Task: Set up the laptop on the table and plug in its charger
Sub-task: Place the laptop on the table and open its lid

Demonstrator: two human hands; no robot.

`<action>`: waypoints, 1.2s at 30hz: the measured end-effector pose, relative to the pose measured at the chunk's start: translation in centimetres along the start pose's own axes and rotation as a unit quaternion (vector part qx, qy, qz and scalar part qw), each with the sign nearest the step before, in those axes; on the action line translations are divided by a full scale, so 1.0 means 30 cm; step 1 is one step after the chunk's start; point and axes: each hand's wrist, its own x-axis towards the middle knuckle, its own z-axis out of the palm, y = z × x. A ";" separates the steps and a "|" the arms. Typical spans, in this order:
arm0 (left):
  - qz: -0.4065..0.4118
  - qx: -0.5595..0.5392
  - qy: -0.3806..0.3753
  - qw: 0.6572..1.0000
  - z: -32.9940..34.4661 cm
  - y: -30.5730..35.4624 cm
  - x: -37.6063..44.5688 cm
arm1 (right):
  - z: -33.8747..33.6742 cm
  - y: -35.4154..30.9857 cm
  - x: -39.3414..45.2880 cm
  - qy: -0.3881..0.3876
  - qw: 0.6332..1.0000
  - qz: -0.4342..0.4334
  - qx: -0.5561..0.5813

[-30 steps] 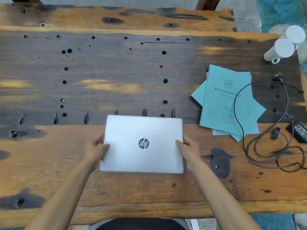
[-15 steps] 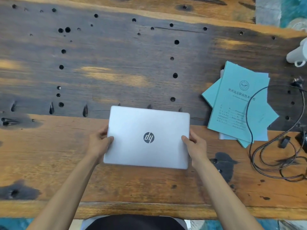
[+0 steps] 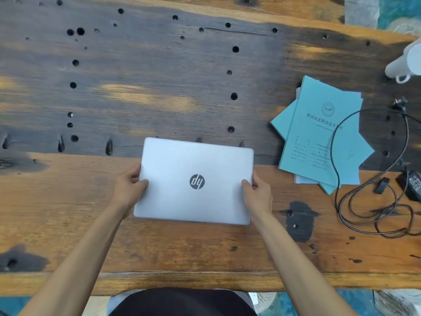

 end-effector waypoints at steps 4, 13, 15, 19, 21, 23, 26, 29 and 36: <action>0.005 0.022 0.000 1.000 0.013 0.013 -0.017 | -0.004 -0.013 0.005 0.018 0.999 -0.003 -0.026; 0.007 0.048 0.018 0.999 0.027 0.021 -0.030 | 0.011 -0.025 -0.002 0.075 0.996 0.030 -0.040; 0.015 0.054 0.022 0.998 0.025 0.019 -0.033 | 0.015 -0.023 -0.004 0.072 0.996 0.034 -0.039; 0.011 0.065 0.037 0.997 0.010 0.016 -0.024 | 0.032 -0.019 -0.016 0.064 0.997 0.030 -0.032; 0.012 0.075 0.037 0.996 0.003 0.016 -0.024 | 0.042 -0.012 -0.014 0.068 0.997 0.031 -0.023; 0.010 0.075 0.036 0.997 0.003 0.021 -0.028 | 0.045 -0.007 -0.011 0.079 0.996 0.033 -0.019; -0.014 0.067 0.062 0.996 0.010 0.035 -0.034 | 0.042 0.005 -0.007 0.090 0.995 0.034 -0.023; -0.033 0.060 0.089 0.994 0.018 0.042 -0.038 | 0.046 0.003 -0.005 0.096 0.994 0.045 -0.019; -0.041 0.015 0.114 0.992 0.020 0.025 -0.042 | 0.058 0.006 -0.007 0.114 0.992 0.053 -0.020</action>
